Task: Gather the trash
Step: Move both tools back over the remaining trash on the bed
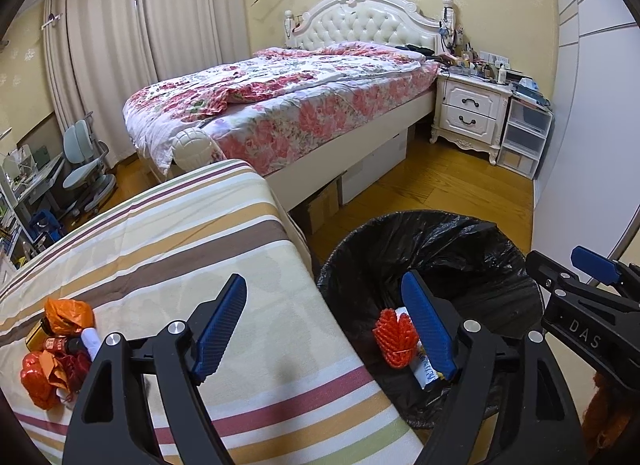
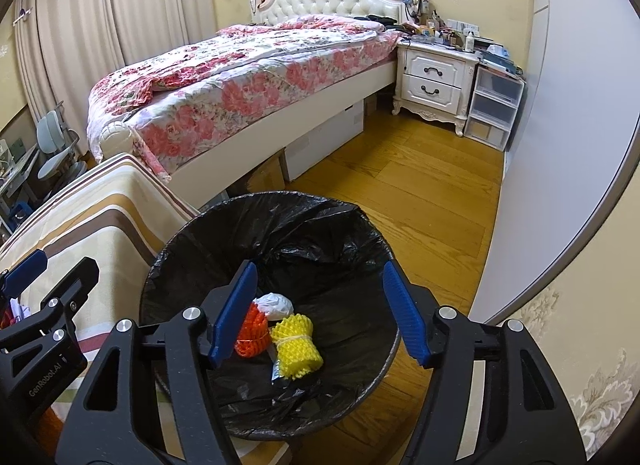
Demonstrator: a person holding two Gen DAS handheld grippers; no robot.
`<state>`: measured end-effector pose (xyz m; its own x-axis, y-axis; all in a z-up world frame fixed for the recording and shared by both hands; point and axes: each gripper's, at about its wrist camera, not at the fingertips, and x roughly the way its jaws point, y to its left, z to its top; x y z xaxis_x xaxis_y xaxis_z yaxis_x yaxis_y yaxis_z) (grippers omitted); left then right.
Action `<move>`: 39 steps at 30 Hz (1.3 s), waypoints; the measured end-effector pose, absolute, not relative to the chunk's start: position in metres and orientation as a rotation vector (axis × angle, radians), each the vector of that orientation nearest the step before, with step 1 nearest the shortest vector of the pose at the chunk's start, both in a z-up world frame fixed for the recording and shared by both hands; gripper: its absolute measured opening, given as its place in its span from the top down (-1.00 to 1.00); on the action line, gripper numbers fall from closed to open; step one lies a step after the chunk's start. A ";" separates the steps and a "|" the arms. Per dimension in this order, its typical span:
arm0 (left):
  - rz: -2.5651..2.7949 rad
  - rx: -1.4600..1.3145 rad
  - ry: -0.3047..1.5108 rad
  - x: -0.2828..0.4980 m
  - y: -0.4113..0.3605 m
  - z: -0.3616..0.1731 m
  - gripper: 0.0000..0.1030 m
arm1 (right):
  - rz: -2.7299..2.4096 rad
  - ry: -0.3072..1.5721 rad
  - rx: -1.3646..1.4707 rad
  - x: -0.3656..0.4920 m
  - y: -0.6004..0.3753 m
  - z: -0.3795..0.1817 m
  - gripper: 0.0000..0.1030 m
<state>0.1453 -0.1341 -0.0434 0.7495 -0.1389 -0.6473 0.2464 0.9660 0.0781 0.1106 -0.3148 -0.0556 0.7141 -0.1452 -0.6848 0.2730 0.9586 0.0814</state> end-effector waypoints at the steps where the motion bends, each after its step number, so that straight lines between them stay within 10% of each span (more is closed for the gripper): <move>1: -0.209 0.161 0.693 0.144 -0.131 -0.042 -0.50 | -0.226 0.739 0.184 0.110 -0.312 -0.055 -0.24; 39: 0.236 -0.066 0.786 0.076 0.113 -0.049 -0.50 | 0.143 0.792 0.026 0.093 -0.110 -0.049 -0.26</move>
<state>0.0756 0.1132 -0.0491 0.6819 0.1859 -0.7074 -0.2345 0.9717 0.0292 0.0933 -0.1103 -0.0492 0.6933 0.1379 -0.7073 -0.1182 0.9900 0.0772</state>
